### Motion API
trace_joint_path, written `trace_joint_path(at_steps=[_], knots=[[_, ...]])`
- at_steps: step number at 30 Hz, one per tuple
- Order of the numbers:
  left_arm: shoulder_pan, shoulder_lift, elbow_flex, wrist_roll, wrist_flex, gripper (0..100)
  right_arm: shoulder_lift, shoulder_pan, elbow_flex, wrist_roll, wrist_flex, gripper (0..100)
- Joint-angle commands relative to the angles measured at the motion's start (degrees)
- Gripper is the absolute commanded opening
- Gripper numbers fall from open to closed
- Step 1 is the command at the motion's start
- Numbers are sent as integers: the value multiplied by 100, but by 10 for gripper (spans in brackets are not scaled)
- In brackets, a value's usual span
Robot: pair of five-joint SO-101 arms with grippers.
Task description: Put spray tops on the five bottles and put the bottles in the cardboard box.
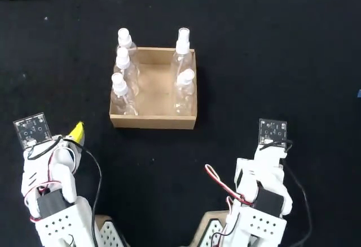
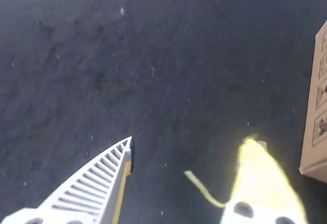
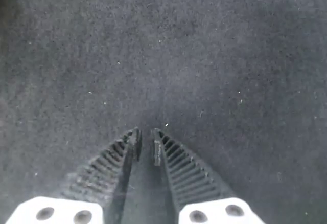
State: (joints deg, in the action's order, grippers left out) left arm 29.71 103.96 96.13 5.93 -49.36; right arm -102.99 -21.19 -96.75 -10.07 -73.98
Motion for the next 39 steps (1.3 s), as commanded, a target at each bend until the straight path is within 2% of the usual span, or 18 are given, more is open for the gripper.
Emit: trace_joint_path(at_steps=[1,4,6,9,11,12,14,20,22,39], knots=[[-4,35,119,18,-299,10,-470,-141,31,-18,-26,14],[13,35,119,18,-695,137,-470,-141,31,-18,-26,14],[4,35,119,18,-1248,166,-470,-141,31,-18,-26,14],[-13,44,119,18,-2004,133,-470,-141,31,-18,-26,14],[-13,44,119,26,-2189,58,-470,-141,31,-18,-26,14],[-13,44,119,26,-2215,18,-470,-141,31,-18,-26,14],[-119,44,119,26,-2242,50,-470,-141,31,-18,-26,14],[-1604,35,119,-26,-2356,32,-470,-141,31,-18,-26,14],[-1895,35,119,-26,-2347,32,-470,-141,31,-18,-26,14],[-2000,35,119,-26,-2347,32,-470,-141,31,-18,-26,14]])
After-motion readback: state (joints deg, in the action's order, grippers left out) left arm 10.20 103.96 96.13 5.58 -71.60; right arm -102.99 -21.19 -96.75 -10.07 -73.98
